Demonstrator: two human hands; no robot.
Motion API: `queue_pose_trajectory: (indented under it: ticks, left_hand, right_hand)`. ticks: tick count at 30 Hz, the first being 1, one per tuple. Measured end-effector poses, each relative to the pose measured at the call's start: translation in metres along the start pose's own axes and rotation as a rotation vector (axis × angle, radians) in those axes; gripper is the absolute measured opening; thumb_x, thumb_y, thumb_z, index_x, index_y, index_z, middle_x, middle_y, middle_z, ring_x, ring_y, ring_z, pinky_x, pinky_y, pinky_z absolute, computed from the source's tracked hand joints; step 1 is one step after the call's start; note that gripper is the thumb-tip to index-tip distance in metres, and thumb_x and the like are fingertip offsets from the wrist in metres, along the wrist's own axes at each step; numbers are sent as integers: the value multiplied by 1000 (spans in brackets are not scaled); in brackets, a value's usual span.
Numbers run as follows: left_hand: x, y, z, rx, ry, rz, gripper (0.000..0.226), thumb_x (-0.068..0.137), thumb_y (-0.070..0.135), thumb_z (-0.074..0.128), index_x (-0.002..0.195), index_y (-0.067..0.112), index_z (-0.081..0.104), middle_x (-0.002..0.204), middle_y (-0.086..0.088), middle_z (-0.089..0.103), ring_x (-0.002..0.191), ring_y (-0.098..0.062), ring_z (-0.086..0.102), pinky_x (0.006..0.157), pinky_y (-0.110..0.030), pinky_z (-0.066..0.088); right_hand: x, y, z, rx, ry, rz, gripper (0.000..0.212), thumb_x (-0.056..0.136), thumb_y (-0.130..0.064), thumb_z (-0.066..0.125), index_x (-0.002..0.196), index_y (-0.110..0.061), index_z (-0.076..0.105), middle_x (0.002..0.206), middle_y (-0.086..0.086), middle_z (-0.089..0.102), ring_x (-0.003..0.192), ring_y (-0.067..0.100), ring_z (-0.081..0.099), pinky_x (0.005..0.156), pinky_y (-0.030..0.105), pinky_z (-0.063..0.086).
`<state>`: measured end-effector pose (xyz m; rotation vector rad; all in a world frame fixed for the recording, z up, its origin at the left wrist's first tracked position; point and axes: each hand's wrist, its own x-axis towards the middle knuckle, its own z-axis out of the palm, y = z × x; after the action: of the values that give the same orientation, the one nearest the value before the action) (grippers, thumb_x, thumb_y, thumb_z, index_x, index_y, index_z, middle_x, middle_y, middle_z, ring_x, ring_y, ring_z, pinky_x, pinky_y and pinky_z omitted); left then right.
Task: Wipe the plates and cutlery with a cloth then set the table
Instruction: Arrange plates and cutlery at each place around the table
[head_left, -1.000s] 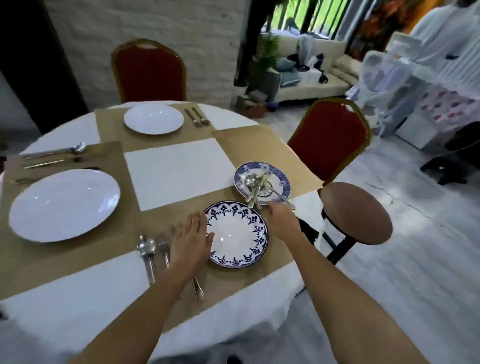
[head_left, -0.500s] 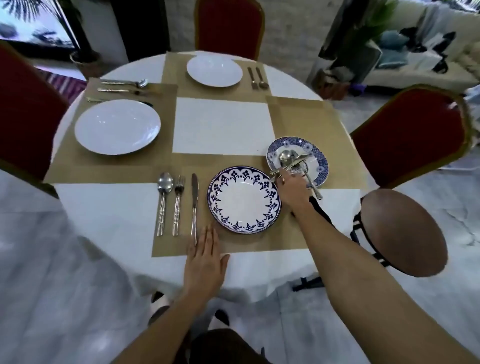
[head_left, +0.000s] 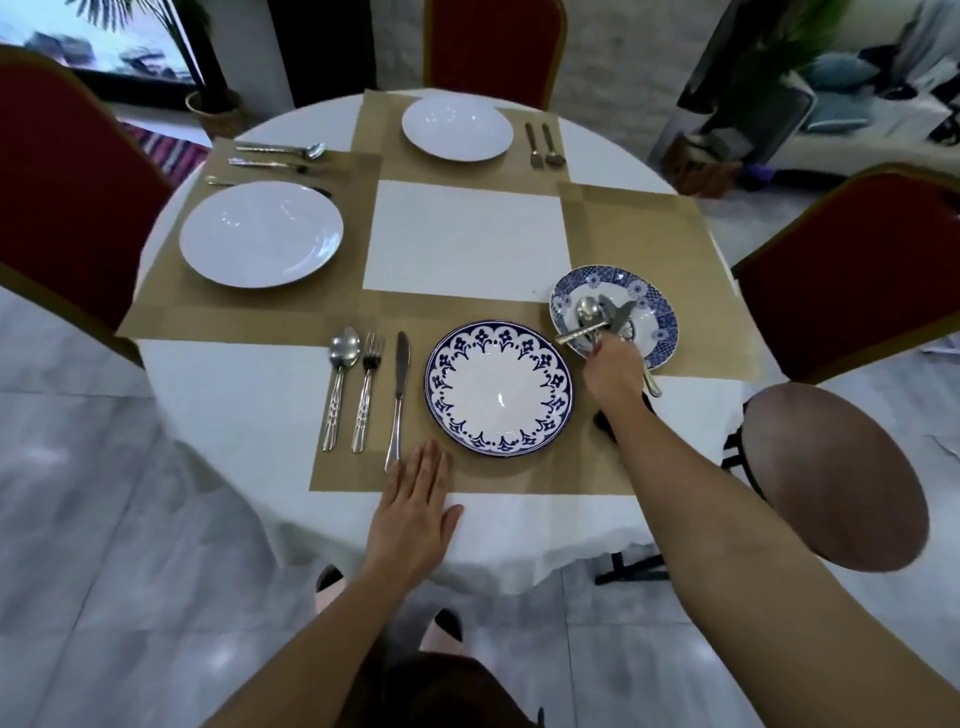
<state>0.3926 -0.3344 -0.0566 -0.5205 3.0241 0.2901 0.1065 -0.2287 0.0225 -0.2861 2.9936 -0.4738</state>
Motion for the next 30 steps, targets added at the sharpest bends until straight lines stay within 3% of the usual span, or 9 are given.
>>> queue_pose_trajectory:
  ticks: [7, 13, 18, 21, 23, 25, 30]
  left_hand:
    - [4, -2, 5, -4, 9, 33, 69, 101, 44, 7, 141, -2, 38, 146, -22, 37, 135, -35, 38, 115, -38, 7]
    - [4, -3, 2, -2, 22, 53, 68, 100, 44, 8, 141, -2, 37, 147, -22, 37, 137, -34, 36, 114, -36, 8]
    - [4, -2, 1, 23, 18, 53, 69, 100, 44, 7, 141, -2, 39, 146, -22, 39, 136, -34, 38, 114, -38, 11]
    - [4, -3, 0, 51, -3, 58, 70, 100, 45, 5, 141, -1, 38, 145, -21, 40, 136, -33, 38, 112, -42, 18]
    - [6, -6, -3, 64, -29, 73, 71, 100, 46, 4, 141, 0, 38, 145, -20, 40, 136, -32, 38, 111, -43, 18]
    - [7, -9, -7, 82, -42, 97, 70, 100, 46, 5, 139, 1, 43, 143, -18, 45, 135, -30, 41, 112, -43, 15]
    - [14, -33, -30, 125, -54, 168, 60, 93, 41, 29, 130, 2, 55, 133, -15, 57, 125, -27, 53, 107, -43, 24]
  right_hand:
    - [1, 4, -11, 213, -20, 250, 30, 90, -5, 58, 118, 4, 54, 119, 24, 61, 112, 39, 57, 83, 38, 48]
    - [4, 20, -6, 406, -20, 411, 39, 88, -23, 66, 115, 4, 60, 115, 22, 64, 110, 38, 59, 80, 36, 48]
    - [-6, 24, -2, 582, 53, 407, 31, 93, -20, 52, 106, 6, 64, 97, 20, 65, 101, 35, 62, 69, 27, 38]
    - [-14, 15, -3, 693, 73, 390, 28, 98, -20, 41, 106, 2, 54, 94, 18, 57, 88, 33, 59, 65, 30, 35]
    - [-16, 7, -1, 770, 39, 338, 21, 99, -22, 36, 105, -5, 46, 95, 17, 57, 71, 24, 52, 57, 32, 35]
    - [-19, -4, -1, 804, 20, 281, 19, 100, -24, 34, 104, -9, 43, 91, 12, 59, 66, 19, 50, 55, 30, 36]
    - [-22, -45, -4, 965, -61, 185, 24, 105, -27, 32, 107, -14, 52, 77, -2, 51, 65, 12, 45, 54, 25, 33]
